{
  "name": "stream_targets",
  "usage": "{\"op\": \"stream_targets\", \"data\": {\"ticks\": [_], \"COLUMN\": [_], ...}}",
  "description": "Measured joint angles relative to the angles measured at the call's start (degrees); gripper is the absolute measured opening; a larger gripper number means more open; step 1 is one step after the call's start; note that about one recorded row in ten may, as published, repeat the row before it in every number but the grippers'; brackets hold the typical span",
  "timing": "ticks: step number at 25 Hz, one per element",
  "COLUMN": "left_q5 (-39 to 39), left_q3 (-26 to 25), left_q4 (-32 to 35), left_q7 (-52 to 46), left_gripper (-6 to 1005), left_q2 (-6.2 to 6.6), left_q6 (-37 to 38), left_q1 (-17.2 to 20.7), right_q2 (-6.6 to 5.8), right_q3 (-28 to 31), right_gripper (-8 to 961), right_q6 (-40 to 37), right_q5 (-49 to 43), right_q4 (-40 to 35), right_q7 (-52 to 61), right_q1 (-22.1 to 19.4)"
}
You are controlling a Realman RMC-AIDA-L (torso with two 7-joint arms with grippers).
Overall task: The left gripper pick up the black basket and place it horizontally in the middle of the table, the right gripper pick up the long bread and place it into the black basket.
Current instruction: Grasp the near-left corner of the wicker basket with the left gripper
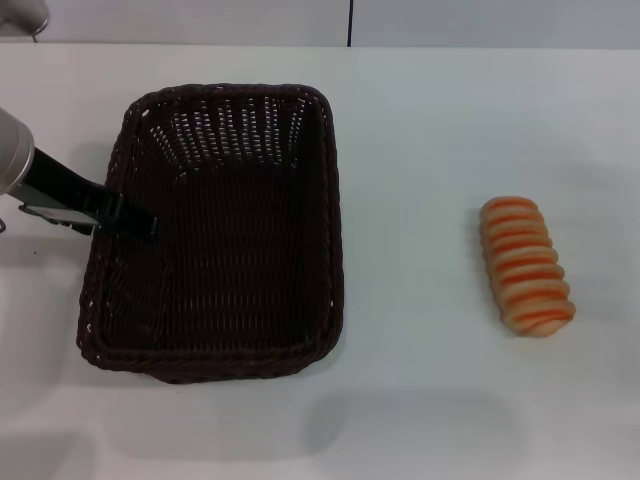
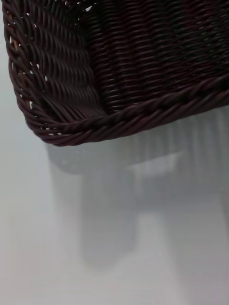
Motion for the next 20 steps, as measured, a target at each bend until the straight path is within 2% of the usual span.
{"op": "stream_targets", "data": {"ticks": [8, 20], "left_q5": [2.0, 3.3], "left_q3": [0.6, 1.8], "left_q4": [3.9, 2.3], "left_q7": [2.2, 3.1], "left_gripper": [815, 342], "left_q2": [0.05, 0.05], "left_q6": [0.4, 1.1], "left_q1": [-1.6, -2.0], "right_q2": [0.0, 0.09], "right_q3": [0.0, -0.1], "right_gripper": [776, 776], "right_q6": [0.0, 0.0], "right_q5": [0.0, 0.1], "right_q4": [0.2, 0.3], "right_q7": [0.0, 0.0], "right_q1": [-0.1, -0.3]}}
